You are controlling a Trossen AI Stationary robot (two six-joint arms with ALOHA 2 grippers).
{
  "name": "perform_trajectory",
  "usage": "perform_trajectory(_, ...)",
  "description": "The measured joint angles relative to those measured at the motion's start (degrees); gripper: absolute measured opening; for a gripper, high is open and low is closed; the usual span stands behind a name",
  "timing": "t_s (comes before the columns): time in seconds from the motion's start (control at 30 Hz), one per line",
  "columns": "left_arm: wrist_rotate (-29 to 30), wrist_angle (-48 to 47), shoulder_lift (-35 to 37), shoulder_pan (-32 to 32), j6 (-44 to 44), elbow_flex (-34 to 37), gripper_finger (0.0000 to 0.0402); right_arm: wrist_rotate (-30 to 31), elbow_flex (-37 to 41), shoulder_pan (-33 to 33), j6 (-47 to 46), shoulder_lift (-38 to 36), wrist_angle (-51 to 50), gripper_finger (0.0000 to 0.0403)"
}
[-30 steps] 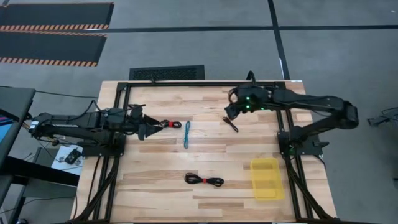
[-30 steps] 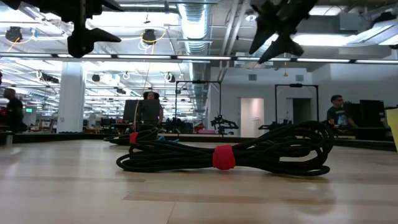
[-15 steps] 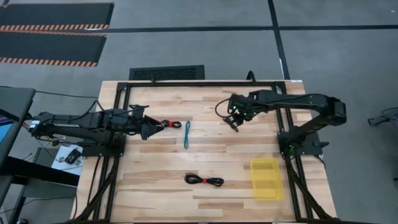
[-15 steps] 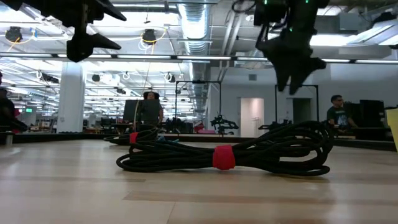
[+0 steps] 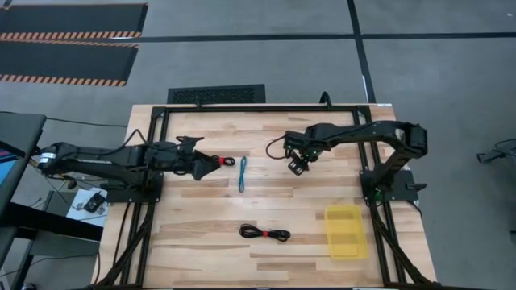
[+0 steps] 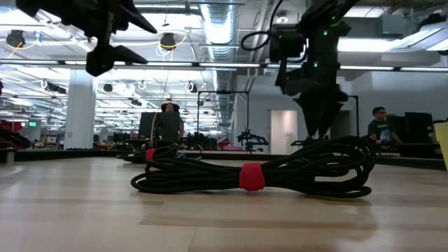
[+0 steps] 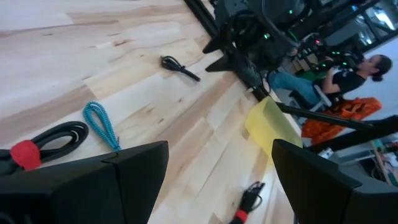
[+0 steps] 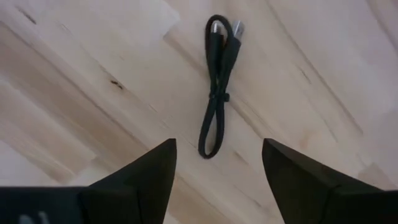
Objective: Pick and place USB-C Cables
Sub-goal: Put the top right black charger cable into the yellow bin
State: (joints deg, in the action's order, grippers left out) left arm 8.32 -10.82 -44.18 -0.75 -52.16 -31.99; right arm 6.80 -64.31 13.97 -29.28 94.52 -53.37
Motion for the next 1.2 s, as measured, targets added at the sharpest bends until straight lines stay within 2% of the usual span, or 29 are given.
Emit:
perform_trajectory(0.13, -1.99, 1.76, -1.93, -1.35, -0.12, 0.00, 0.0281, 0.95, 0.02, 0.33, 2.45, 3.07, 1.67, 0.0265)
perform_trajectory(0.37, -1.69, 1.93, -3.24, -2.15, -0.13, 0.02, 0.0281, 0.48, 0.00, 1.63, 6.71, 8.14, 5.90, 0.0265)
perform_trajectory(0.63, -1.66, 1.81, -3.34, -2.15, -0.93, 0.02, 0.0281, -5.36, -0.20, 3.90, 9.71, 12.27, 8.28, 0.0253)
perform_trajectory(0.77, -1.47, 1.78, -3.34, -2.15, -1.01, 0.02, 0.0281, -5.59, -0.20, 4.87, 9.75, 12.43, 8.20, 0.0198)
perform_trajectory(1.0, -0.05, 1.76, -3.34, -2.15, -1.09, 0.02, 0.0281, -6.03, -0.17, 7.05, 7.05, 12.44, 7.37, 0.0032)
perform_trajectory(1.07, -0.12, 1.76, -3.34, -2.15, -1.11, 0.02, 0.0281, -6.03, -0.17, 7.09, 7.01, 12.37, 7.65, 0.0016)
perform_trajectory(1.2, -0.12, 1.75, -3.34, -2.15, -1.11, 0.02, 0.0281, -7.01, 0.01, 6.57, 6.43, 10.63, 6.96, 0.0022)
